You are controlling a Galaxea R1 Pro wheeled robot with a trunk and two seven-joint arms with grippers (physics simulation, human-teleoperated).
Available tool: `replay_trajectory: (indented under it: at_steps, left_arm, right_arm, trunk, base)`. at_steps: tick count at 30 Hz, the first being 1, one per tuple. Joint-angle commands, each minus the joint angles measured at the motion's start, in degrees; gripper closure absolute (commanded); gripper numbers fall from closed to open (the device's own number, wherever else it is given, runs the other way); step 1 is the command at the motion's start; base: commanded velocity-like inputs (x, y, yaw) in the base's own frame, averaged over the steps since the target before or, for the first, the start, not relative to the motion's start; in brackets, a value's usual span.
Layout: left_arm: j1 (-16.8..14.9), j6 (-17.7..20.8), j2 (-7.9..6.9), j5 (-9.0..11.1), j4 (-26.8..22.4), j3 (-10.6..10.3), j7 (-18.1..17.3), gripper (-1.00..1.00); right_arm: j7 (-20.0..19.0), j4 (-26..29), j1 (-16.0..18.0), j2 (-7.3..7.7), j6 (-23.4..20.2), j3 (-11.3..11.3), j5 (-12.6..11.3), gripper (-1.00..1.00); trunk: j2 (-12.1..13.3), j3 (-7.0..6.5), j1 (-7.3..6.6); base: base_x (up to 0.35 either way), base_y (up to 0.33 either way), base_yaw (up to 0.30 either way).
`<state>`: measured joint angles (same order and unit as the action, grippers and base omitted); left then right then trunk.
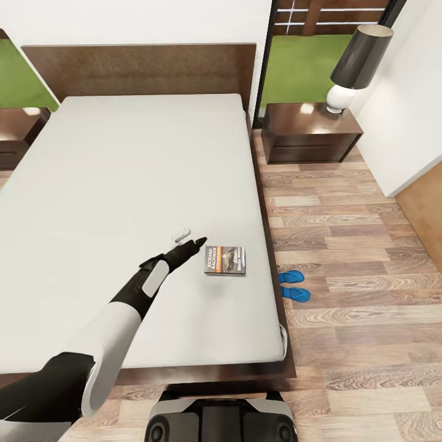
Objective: In the bedroom, move the book from the bed onto either nightstand, and place the two sandals side by side next to the bed.
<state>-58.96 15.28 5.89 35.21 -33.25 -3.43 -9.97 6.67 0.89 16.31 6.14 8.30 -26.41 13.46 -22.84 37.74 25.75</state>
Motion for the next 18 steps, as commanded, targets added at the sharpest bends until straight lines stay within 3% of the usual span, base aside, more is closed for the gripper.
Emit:
replay_trajectory:
  at_steps: [1, 18]
  left_arm:
    - [-0.1, 0.3, -0.03, 0.4, 0.0, 0.0, 0.1, -1.00]
    - [-0.3, -0.1, -0.09, 0.4, 1.6, 0.0, 0.4, -1.00]
  right_arm:
    - [0.2, -0.1, 0.0, 0.01, 0.2, -0.5, 0.6, -1.00]
    - [0.2, -0.1, 0.0, -0.14, 0.2, -0.4, 0.6, -1.00]
  trunk:
    - [-0.1, 0.06, 0.03]
    - [-0.1, 0.46, 0.03]
  base:
    - [0.000, 0.000, 0.000]
    - [0.000, 0.000, 0.000]
